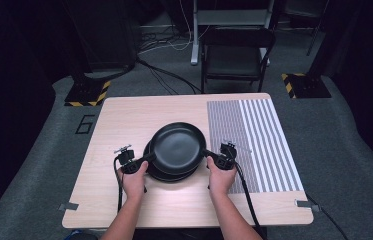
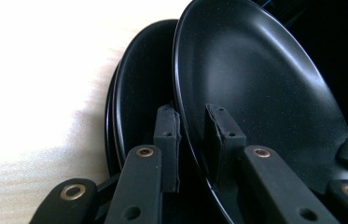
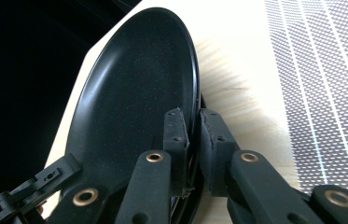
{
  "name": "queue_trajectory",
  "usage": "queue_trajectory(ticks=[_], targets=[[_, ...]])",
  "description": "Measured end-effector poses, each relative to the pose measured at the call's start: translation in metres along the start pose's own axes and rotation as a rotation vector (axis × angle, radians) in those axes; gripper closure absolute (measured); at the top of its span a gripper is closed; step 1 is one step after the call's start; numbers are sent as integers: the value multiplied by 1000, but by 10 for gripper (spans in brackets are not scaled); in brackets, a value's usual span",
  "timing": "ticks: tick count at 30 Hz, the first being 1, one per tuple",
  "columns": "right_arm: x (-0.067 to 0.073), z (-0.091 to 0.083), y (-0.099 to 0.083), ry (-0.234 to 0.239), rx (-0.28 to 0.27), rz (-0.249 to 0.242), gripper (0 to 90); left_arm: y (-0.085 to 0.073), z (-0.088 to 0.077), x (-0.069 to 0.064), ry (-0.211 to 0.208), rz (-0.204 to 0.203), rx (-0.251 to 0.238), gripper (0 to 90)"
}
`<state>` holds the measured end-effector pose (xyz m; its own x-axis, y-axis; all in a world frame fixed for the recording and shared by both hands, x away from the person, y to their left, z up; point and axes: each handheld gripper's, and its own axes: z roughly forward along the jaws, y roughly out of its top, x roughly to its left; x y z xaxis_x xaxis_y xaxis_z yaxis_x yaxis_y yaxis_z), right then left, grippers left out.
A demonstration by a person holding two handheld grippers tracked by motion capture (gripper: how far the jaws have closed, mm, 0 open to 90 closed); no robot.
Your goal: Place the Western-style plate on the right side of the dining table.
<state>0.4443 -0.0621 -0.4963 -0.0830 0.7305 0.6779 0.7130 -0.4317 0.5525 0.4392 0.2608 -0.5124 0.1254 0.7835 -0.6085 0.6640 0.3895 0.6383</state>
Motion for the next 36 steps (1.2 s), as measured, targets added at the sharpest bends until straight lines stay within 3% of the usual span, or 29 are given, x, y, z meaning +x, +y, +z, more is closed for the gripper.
queue_trajectory(ticks=[2,4,12,15,20,36], targets=[[3,-2,1,18,-4,18,817,1,-2,-1,-3,3,-6,757],[4,-2,2,15,-9,-5,817,2,-3,-2,-3,9,-14,757],[7,-5,5,26,-8,-12,814,5,-8,-2,-21,24,-11,757],[9,-7,6,28,-11,-54,812,7,-10,-3,-28,18,-7,757],[14,-10,9,33,-2,-75,808,8,-13,-3,-34,14,-13,757],[19,-17,13,58,7,-82,806,19,-23,-12,-40,52,-39,767]])
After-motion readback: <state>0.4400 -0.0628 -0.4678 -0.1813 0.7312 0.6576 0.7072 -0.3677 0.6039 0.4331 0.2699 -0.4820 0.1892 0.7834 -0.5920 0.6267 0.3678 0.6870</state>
